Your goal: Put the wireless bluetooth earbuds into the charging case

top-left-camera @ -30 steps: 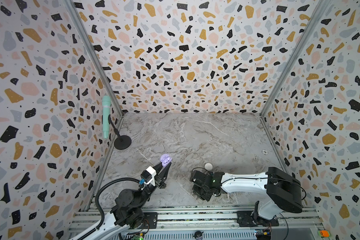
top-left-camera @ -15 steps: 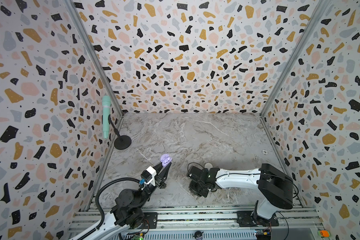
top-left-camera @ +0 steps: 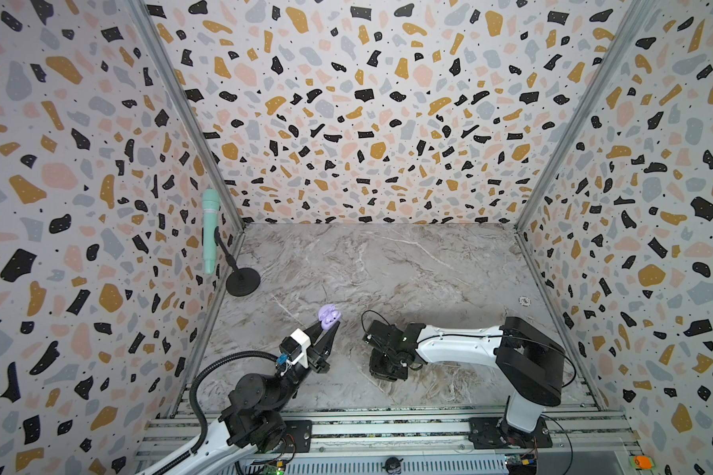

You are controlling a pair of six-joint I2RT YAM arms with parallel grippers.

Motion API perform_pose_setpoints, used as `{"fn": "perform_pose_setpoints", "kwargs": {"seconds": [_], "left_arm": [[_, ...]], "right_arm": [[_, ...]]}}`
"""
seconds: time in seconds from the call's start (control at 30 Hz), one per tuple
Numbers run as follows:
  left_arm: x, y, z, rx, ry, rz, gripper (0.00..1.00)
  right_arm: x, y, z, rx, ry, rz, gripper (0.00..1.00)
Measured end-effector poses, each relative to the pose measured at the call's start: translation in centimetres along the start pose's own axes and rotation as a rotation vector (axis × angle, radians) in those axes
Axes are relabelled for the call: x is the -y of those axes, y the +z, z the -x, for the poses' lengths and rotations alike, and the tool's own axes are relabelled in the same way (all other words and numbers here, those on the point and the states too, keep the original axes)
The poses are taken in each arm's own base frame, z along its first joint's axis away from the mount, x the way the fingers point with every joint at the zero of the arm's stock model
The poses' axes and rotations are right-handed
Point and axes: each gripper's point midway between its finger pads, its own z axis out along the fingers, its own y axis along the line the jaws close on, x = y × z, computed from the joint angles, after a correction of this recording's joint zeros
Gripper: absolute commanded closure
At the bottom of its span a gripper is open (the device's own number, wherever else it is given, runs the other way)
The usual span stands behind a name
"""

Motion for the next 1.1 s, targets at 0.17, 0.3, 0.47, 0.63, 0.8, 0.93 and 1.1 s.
{"fn": "perform_pose_setpoints", "kwargs": {"seconds": [0.17, 0.3, 0.47, 0.63, 0.8, 0.93, 1.1], "left_arm": [[0.0, 0.0, -0.1, -0.004, 0.004, 0.001, 1.0], [0.0, 0.0, -0.1, -0.005, 0.004, 0.001, 1.0], [0.0, 0.0, -0.1, -0.005, 0.004, 0.001, 1.0], [0.0, 0.0, -0.1, -0.005, 0.004, 0.001, 1.0], [0.0, 0.0, -0.1, -0.005, 0.005, 0.001, 1.0], [0.0, 0.0, -0.2, -0.008, 0.008, 0.001, 1.0], [0.1, 0.0, -0.5, -0.022, 0.011, -0.001, 1.0]], "right_arm": [[0.8, -0.4, 1.2, 0.052, -0.085, -0.048, 0.75], [0.9, -1.3, 1.7, 0.097, -0.139, -0.048, 0.69], [-1.2, -4.2, 2.4, 0.173, -0.182, 0.049, 0.61], [-1.9, -3.8, 2.6, 0.181, -0.203, 0.074, 0.54], [-1.5, -2.6, 2.7, 0.155, -0.208, 0.057, 0.54], [-1.4, -1.9, 3.0, 0.136, -0.203, 0.058, 0.57], [-0.6, -0.6, 2.9, 0.101, -0.19, 0.032, 0.6]]}}
